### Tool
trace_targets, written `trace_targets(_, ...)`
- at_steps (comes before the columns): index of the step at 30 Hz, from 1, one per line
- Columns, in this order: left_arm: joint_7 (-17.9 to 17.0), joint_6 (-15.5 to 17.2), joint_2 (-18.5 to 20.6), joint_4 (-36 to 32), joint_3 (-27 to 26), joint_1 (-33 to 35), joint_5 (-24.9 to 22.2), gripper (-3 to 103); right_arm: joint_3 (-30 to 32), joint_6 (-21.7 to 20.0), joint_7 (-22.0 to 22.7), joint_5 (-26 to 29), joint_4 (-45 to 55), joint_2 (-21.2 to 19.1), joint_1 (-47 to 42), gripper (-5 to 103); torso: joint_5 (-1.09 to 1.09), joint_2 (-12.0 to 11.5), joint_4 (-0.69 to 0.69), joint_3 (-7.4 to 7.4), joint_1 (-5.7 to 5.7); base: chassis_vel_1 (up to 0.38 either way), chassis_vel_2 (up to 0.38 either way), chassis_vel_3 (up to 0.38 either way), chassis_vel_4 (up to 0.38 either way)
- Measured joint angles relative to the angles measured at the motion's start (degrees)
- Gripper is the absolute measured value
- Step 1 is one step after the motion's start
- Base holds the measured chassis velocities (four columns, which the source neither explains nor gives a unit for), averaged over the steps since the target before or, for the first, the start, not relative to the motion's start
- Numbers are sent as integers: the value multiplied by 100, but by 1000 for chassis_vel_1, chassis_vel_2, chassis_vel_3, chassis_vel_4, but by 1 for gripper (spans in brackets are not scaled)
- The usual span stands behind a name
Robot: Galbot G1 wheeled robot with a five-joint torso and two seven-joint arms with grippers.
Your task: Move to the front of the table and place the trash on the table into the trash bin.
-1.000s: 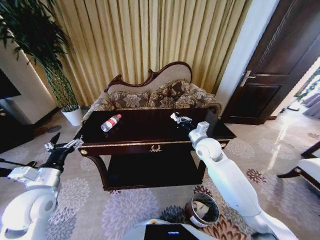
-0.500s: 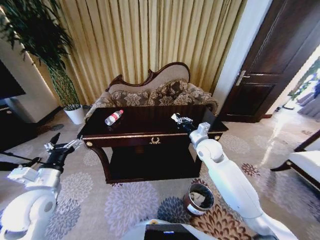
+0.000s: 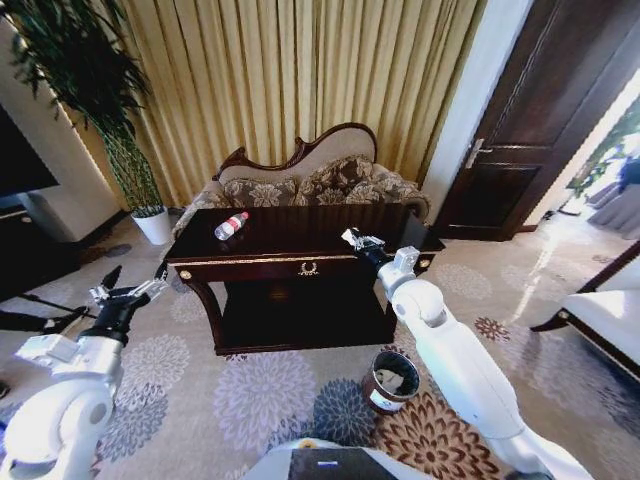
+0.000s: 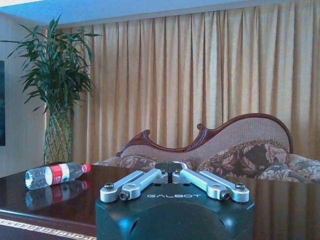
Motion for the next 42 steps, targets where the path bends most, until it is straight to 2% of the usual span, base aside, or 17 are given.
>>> trace_targets(4, 44, -14, -26, 29, -7, -5, 0, 100, 109, 170, 0, -98, -80, 66, -159, 0, -1, 0, 1, 0, 0, 12, -13, -14, 6)
trace_targets(10, 63, -19, -63, 51, 59, -74, 4, 100, 376, 214, 0, -303, -311, 196, -502, 0, -1, -1, 0, 1, 2, 0, 0, 0, 0)
trace_targets(21, 36, -18, -180, 31, -72, -38, -109, 100, 1215, 765, 1, -1057, -2247, 748, -1280, 0, 1, -2, 0, 1, 1, 0, 0, 0, 0)
trace_targets(27, 28, -20, -150, 50, -38, -34, -109, 100, 1352, 756, 0, -1122, -2948, 834, -1471, 0, 1, -1, -1, 1, 1, 0, 0, 0, 0)
trace_targets(32, 29, -40, -126, 73, 38, -38, -97, 100, 1516, 789, 1, -1381, -3717, 983, -1434, 0, 1, -1, -1, 1, 1, 0, 0, 0, 0)
trace_targets(40, 36, -79, -23, 70, -50, 32, -158, 100, 1632, 1102, 0, -1585, -5055, 1083, -1122, 0, 0, -1, 2, 1, 1, 0, 0, 0, 0)
trace_targets(42, 37, -88, -1, 57, -100, 60, -202, 100, 1634, 1190, 0, -1651, -5291, 1083, -1112, 0, 1, -1, -1, 1, 1, 0, 0, 0, 0)
